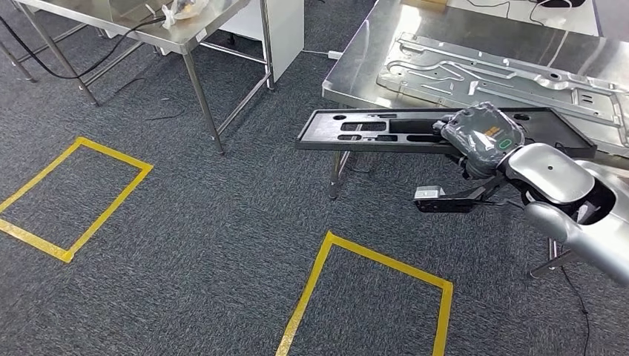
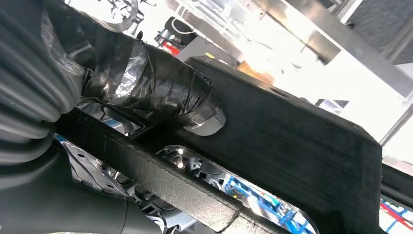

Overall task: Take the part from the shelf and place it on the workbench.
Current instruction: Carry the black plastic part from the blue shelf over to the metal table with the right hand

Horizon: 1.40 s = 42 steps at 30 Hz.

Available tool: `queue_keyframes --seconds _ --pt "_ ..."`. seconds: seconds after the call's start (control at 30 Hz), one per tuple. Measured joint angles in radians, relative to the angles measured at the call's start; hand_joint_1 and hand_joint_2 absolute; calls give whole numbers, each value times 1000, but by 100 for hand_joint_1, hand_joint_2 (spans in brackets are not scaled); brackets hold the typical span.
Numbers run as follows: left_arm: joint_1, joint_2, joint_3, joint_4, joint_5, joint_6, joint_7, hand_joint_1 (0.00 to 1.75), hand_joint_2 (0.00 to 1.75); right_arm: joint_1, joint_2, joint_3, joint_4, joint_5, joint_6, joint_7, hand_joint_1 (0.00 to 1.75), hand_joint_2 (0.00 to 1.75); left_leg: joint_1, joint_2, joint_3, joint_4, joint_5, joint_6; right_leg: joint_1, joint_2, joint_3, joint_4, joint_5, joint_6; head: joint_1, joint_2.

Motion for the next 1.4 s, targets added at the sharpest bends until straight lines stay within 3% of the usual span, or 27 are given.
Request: queue_keyframes --seconds 0.13,0.3,0.43,0.47,0.53,0.6,0.63,0.73,0.8,0.87,0.9,0.97,1.03,1.07,1.1,1.13,1.2,1.23,1.3,1.33,1.4 --pt "0 0 1 0 3 -1 0 0 175 15 -26 -15 -14 -12 -6 10 175 175 0 0 0 0 0 0 0 0 0 0 0 0 0 0" --pt "2 0 8 0 5 1 1 0 175 119 -92 -109 -61 -66 -46 40 175 175 -1 -1 -1 2 -1 2 -3 0 1 -3 1 2 0 0" --pt "-2 -2 8 0 4 -5 -7 0 175 215 -125 -202 -91 -59 -65 44 175 175 6 11 31 -51 21 25 -4 8 11 -12 0 18 0 0" --pt "-3 -3 8 0 3 -6 -8 0 175 231 -127 -224 -95 -53 -70 44 175 175 10 18 42 -69 29 28 -5 9 -1 15 -17 22 0 0" --pt "-3 -5 8 0 3 -8 -10 0 175 257 -125 -256 -98 -42 -78 43 175 175 13 32 51 -82 32 28 -14 11 -62 128 -70 35 1 0" --pt "-3 -7 8 0 3 -8 -10 0 175 290 -124 -276 -100 -31 -81 39 175 175 19 46 54 -80 27 22 -28 11 -119 223 -92 51 0 0" --pt "-3 -7 8 0 2 -8 -8 0 175 306 -124 -285 -101 -25 -81 35 175 175 25 53 55 -75 22 15 -37 8 -124 222 -75 60 0 0" --pt "-3 -4 9 -1 2 -3 -3 0 175 335 -115 -313 -105 -10 -80 25 175 175 42 74 53 -36 -10 -22 -58 -33 -58 64 20 97 1 0" --pt "-3 -3 10 -3 1 0 -1 0 175 347 -105 -329 -109 -2 -77 23 175 175 40 86 53 -11 -31 -44 -58 -49 -43 24 27 85 0 0" --pt "-5 -7 11 -3 0 1 1 0 175 362 -101 -337 -112 3 -74 21 175 175 38 100 58 -7 -40 -55 -56 -30 -53 41 16 52 -1 0" --pt "-7 -7 11 -4 -1 2 2 0 175 367 -100 -341 -114 5 -73 20 175 175 40 103 63 -6 -46 -59 -55 -19 -56 44 13 43 -2 0" --pt "-8 -9 12 -4 -1 3 2 0 175 372 -99 -350 -118 6 -73 16 175 175 45 70 45 40 -83 -60 -52 3 -57 45 12 27 -2 0" --pt "-7 -8 14 -4 -1 6 2 0 175 376 -95 -361 -121 9 -74 9 175 175 41 19 -17 162 -144 -50 -42 19 -57 43 12 15 -2 0" --pt "-6 -8 15 -3 -1 6 2 0 175 380 -92 -364 -122 12 -74 4 175 175 34 6 -55 230 -168 -42 -36 26 -57 42 12 10 -2 0" --pt "-6 -8 16 -3 -1 7 2 0 175 385 -89 -367 -122 16 -74 0 175 175 26 1 -85 276 -175 -32 -28 36 -56 42 11 5 -2 0" --pt "-6 -8 17 -3 -2 8 2 0 175 390 -86 -369 -122 18 -73 -4 175 175 16 -3 -100 288 -163 -19 -18 44 -53 42 10 1 -2 0" --pt "-5 -8 17 -3 -2 9 2 0 175 399 -85 -375 -122 22 -72 -9 175 175 -8 -10 -79 207 -90 22 1 59 -46 42 8 -7 -2 0" --pt "-5 -5 18 -4 -2 10 2 0 175 403 -83 -380 -122 23 -71 -10 175 175 -20 -17 -55 146 -56 50 8 63 -43 41 7 -10 0 0" --pt "-5 -2 18 -5 -2 11 3 0 175 408 -79 -390 -122 24 -70 -9 175 175 -35 -28 -21 57 -19 88 11 70 -41 38 8 -10 3 0" --pt "-6 -1 18 -5 -2 12 4 0 175 412 -77 -394 -122 24 -70 -8 175 175 -38 -31 -14 40 -18 98 7 72 -42 35 10 -7 4 0" --pt "-9 -4 18 -5 -1 12 4 0 175 424 -80 -400 -123 24 -70 -8 175 175 -39 -28 -2 12 -7 96 1 75 -40 25 16 3 3 0"
